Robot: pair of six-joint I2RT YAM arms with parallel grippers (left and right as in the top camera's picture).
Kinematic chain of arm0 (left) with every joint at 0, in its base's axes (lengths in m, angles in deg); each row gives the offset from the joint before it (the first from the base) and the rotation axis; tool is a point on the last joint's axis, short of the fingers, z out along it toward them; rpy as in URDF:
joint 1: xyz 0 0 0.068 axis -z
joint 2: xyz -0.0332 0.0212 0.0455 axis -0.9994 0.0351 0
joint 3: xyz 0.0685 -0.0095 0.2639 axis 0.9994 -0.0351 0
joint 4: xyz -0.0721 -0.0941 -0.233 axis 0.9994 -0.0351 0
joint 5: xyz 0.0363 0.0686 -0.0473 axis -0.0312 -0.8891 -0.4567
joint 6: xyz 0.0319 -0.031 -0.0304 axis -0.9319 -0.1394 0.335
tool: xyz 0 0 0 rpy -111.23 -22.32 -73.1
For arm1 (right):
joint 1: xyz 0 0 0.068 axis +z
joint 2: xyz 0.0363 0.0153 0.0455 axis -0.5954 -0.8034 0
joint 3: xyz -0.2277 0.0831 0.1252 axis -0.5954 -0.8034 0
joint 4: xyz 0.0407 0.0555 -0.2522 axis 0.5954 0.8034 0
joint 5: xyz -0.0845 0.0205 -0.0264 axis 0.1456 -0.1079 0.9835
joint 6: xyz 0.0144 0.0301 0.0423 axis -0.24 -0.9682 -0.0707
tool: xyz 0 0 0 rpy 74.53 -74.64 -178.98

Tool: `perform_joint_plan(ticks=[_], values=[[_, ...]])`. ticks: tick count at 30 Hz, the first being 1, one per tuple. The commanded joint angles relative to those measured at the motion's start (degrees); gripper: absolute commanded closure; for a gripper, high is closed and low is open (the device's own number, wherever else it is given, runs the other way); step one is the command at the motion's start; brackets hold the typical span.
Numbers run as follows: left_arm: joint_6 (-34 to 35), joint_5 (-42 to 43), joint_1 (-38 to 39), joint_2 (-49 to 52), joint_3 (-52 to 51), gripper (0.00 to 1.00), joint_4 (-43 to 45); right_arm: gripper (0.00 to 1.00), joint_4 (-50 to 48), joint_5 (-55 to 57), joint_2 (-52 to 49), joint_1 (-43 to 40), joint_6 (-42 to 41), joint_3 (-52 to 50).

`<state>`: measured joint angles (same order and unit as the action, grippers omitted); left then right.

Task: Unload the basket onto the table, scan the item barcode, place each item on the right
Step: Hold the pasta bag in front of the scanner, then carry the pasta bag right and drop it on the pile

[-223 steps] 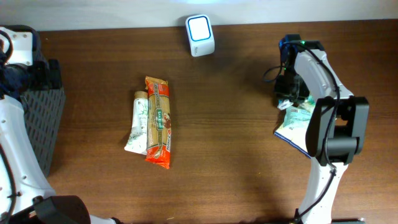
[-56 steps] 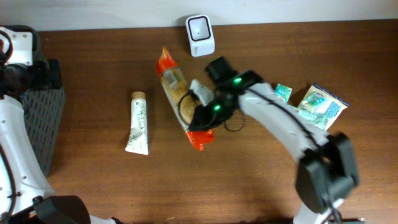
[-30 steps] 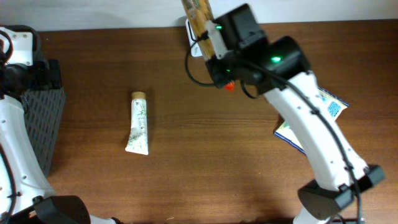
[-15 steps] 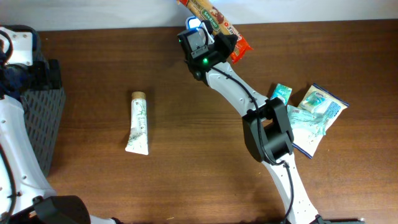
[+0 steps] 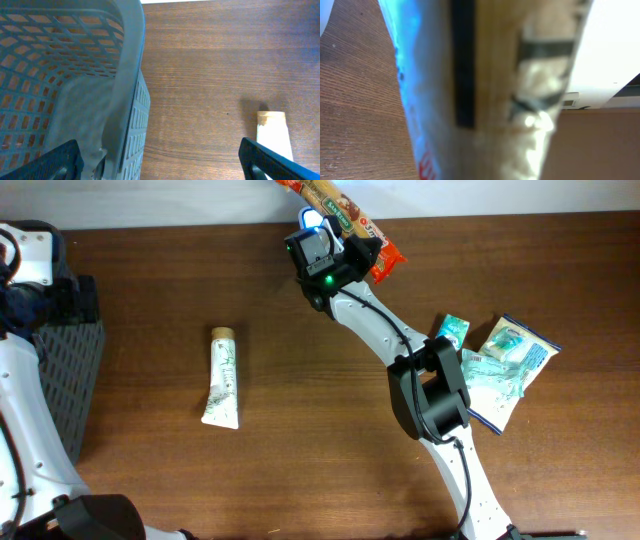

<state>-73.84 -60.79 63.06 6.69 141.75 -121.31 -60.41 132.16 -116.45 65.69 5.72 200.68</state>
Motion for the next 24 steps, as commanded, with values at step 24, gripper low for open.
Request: perform_joint_plan(ticks=[24], values=[[-0.90, 0.44, -0.37, 0.00, 0.24, 0.01, -0.04, 0.96, 58.75, -54.69, 36.46, -32.04, -50.42, -26.58]])
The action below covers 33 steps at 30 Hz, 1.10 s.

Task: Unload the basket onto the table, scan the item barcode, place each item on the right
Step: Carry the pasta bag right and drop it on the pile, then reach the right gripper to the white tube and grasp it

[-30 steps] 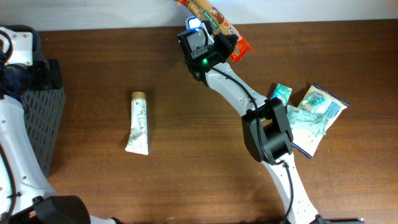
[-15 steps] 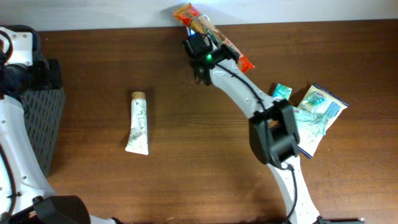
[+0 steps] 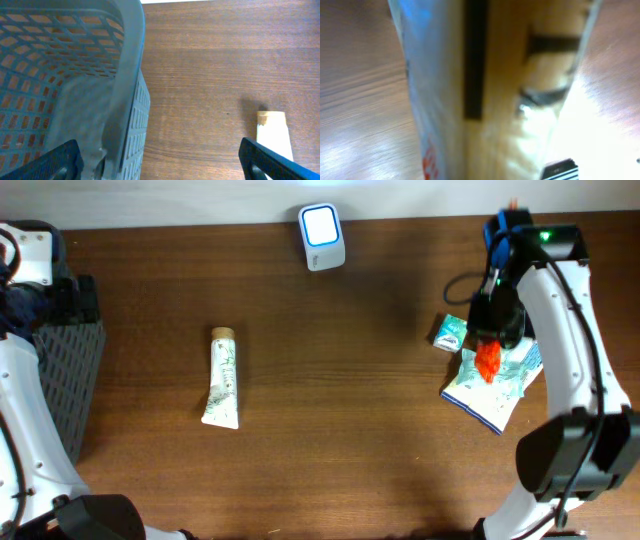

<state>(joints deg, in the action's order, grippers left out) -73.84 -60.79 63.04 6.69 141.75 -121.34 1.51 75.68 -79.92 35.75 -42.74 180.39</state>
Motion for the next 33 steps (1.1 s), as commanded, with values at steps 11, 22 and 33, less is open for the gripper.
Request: perform_joint_plan(ticks=[11, 22, 33], values=[[-0.92, 0.44, -0.35, 0.00, 0.24, 0.01, -0.02, 0.28, -5.86, -6.10, -1.86, -2.45, 4.79, -10.14], [-0.90, 0.44, -0.35, 0.00, 0.24, 0.01, -0.02, 0.29, -26.08, -26.40, -2.84, 23.41, 2.49, 1.09], [-0.90, 0.44, -0.35, 0.00, 0.24, 0.01, -0.02, 0.37, -53.42, -24.74, -19.06, 46.05, -8.04, 1.11]])
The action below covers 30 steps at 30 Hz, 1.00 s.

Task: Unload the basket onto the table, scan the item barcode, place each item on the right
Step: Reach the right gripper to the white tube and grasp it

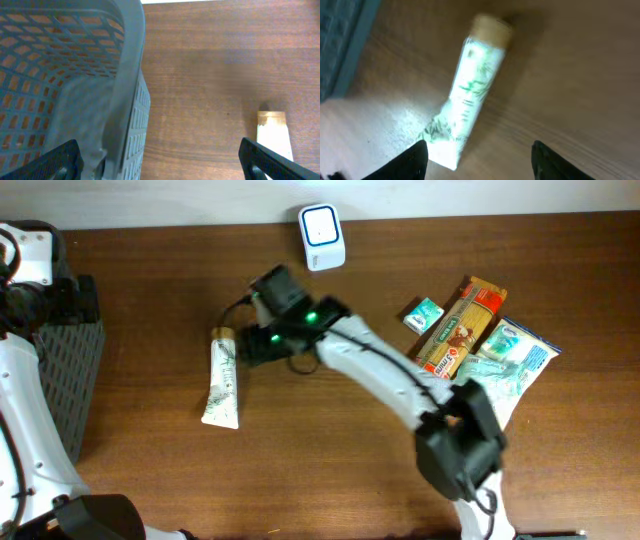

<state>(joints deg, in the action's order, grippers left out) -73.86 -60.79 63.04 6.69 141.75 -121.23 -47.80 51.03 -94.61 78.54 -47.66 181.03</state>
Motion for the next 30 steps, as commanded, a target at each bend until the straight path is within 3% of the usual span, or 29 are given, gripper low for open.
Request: perform_joint_plan(ticks=[1, 3, 12, 15, 18, 21, 24, 25, 26, 28, 30], values=[[-0.87, 0.44, -0.35, 0.00, 0.24, 0.01, -0.13, 0.38, -7.21, -0.04, -6.27, 4.63, -3.28, 0.48], [-0.90, 0.44, -0.35, 0.00, 0.24, 0.01, -0.13, 0.38, -11.80, 0.17, -9.57, 6.91, -3.50, 0.48], [-0.90, 0.44, -0.35, 0.00, 0.24, 0.01, -0.13, 0.39, -14.27, 1.49, -14.97, 9.25, -6.08, 0.48], [-0.87, 0.44, -0.35, 0.00, 0.24, 0.01, -0.13, 0.55, -11.72, 1.62, -15.72, 8.90, -6.05, 0.48], [-0.87, 0.44, -0.35, 0.00, 0.24, 0.01, -0.13, 0.86, -5.81, -4.20, -14.91, 5.70, -6.03, 0.50], [-0.87, 0.44, -0.35, 0.00, 0.24, 0.01, -0.13, 0.92, 0.11, -15.74, -13.49, 1.40, -2.67, 0.50], [-0.87, 0.44, -0.35, 0.00, 0.24, 0.01, -0.13, 0.91, 11.39, -23.43, -13.29, -2.40, 8.48, 0.50], [-0.87, 0.44, -0.35, 0.00, 0.24, 0.01, -0.13, 0.83, 16.17, -22.45, -13.31, -3.37, 13.25, 0.50], [-0.87, 0.44, -0.35, 0.00, 0.24, 0.01, -0.13, 0.62, 20.76, -14.64, -13.31, -4.24, 14.88, 0.50], [-0.87, 0.44, -0.35, 0.00, 0.24, 0.01, -0.13, 0.49, 23.71, -2.67, -13.29, -4.90, 14.86, 0.57], [-0.87, 0.44, -0.35, 0.00, 0.24, 0.01, -0.13, 0.43, 28.09, 6.47, -13.29, -6.32, 15.85, 2.67]])
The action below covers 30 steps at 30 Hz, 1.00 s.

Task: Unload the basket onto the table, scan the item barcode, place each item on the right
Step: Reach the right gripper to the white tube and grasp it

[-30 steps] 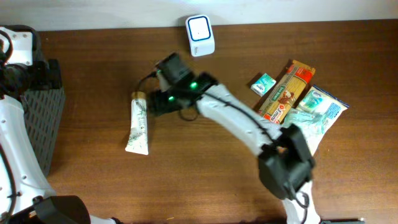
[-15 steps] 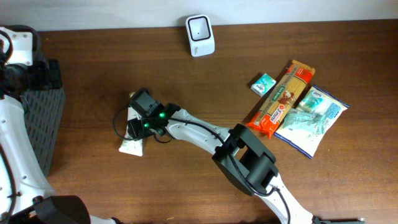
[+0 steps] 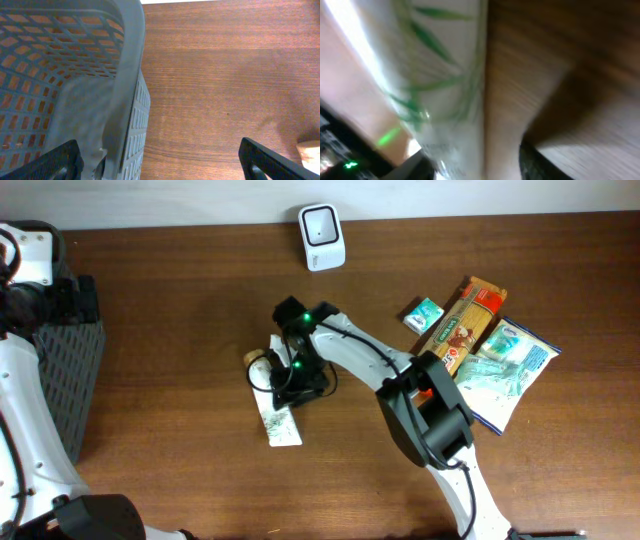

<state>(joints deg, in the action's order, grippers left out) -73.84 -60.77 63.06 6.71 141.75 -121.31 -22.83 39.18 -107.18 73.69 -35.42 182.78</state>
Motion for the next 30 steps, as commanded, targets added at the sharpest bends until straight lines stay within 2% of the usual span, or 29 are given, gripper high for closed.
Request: perform_joint_plan(ticks=[1, 4, 6, 9, 12, 15, 16, 17, 20, 22, 27, 30], values=[[-0.90, 0.42, -0.37, -0.02, 0.24, 0.01, -0.04, 0.41, 4.83, 19.85, -0.72, -2.01, 4.72, 2.60], [-0.92, 0.42, -0.37, -0.02, 0.24, 0.01, -0.04, 0.40, 11.85, 23.71, -0.72, -2.10, 5.18, 12.04], [-0.92, 0.42, -0.37, -0.02, 0.24, 0.01, -0.04, 0.40, 16.24, 25.07, -0.72, 0.87, 6.49, 19.28], [-0.90, 0.42, -0.37, -0.02, 0.24, 0.01, -0.04, 0.39, 19.82, 34.60, -0.74, 6.60, 6.34, 20.15], [-0.90, 0.42, -0.37, -0.02, 0.24, 0.01, -0.04, 0.36, 23.67, 44.59, -0.74, 12.96, 1.22, 19.78], [-0.90, 0.42, -0.37, -0.02, 0.24, 0.01, -0.04, 0.22, 23.67, 46.27, -0.79, 17.99, -0.72, 19.10], [-0.90, 0.42, -0.37, -0.02, 0.24, 0.01, -0.04, 0.14, 23.12, 48.98, -0.96, 19.23, -1.31, 17.90], [-0.90, 0.42, -0.37, -0.02, 0.24, 0.01, -0.04, 0.11, 22.23, 51.21, -0.96, 19.98, -2.01, 16.31], [-0.90, 0.42, -0.37, -0.02, 0.24, 0.01, -0.04, 0.08, 20.37, 56.94, -0.96, 20.55, -1.99, 10.43], [-0.90, 0.42, -0.37, -0.02, 0.24, 0.01, -0.04, 0.01, 17.29, 61.59, -0.98, 20.55, -1.92, 6.67], [-0.90, 0.42, -0.37, -0.02, 0.24, 0.01, -0.04, 0.01, 9.60, 62.03, -0.98, 20.20, 4.79, 0.66], [-0.90, 0.42, -0.37, -0.02, 0.24, 0.01, -0.04, 0.01, 8.26, 63.08, -0.98, 17.18, 4.74, -1.60]])
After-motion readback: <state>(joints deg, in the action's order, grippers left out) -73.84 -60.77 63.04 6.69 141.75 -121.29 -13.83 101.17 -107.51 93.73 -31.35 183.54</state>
